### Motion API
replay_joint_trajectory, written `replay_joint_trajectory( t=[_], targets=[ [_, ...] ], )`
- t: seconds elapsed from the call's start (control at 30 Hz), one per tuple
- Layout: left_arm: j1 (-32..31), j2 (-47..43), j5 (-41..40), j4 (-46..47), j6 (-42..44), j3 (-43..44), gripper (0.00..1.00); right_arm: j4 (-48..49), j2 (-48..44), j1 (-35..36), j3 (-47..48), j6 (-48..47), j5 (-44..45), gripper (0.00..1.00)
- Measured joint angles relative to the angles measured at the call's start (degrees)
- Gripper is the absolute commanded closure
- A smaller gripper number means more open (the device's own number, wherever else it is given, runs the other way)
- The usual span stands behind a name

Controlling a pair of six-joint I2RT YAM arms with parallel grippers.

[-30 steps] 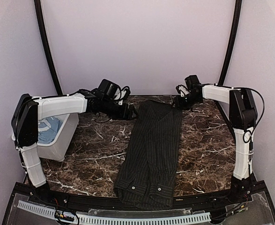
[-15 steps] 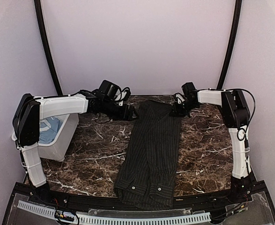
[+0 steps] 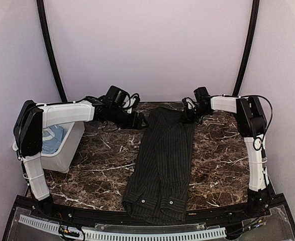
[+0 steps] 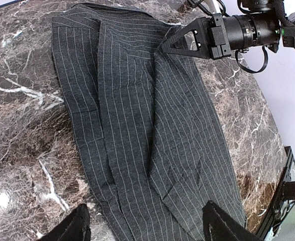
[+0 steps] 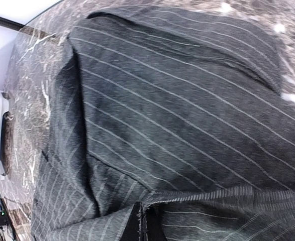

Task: Fold and stack the mixed laundry pile
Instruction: Rotate the rectangle-folded shirt at the center of the board.

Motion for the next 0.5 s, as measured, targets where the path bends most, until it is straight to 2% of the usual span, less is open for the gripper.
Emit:
replay_joint_trajectory(
  t=[0.23,0.4,0.5],
  targets=[
    [0.0,0.0,-0.3,0.0,0.0,0.0,0.24,0.4,0.0,1.4,1.5,0.6,-1.3,1.00],
    [0.0,0.0,-0.6,0.0,0.3,0.0,0.22,-0.2,0.0,1.6,1.6,0.6,2.1,1.00],
    [0.0,0.1,-0.7,0.0,0.9,0.0,0.21,-0.7,0.0,1.0,1.1,0.5,5.3,0.89]
  ],
)
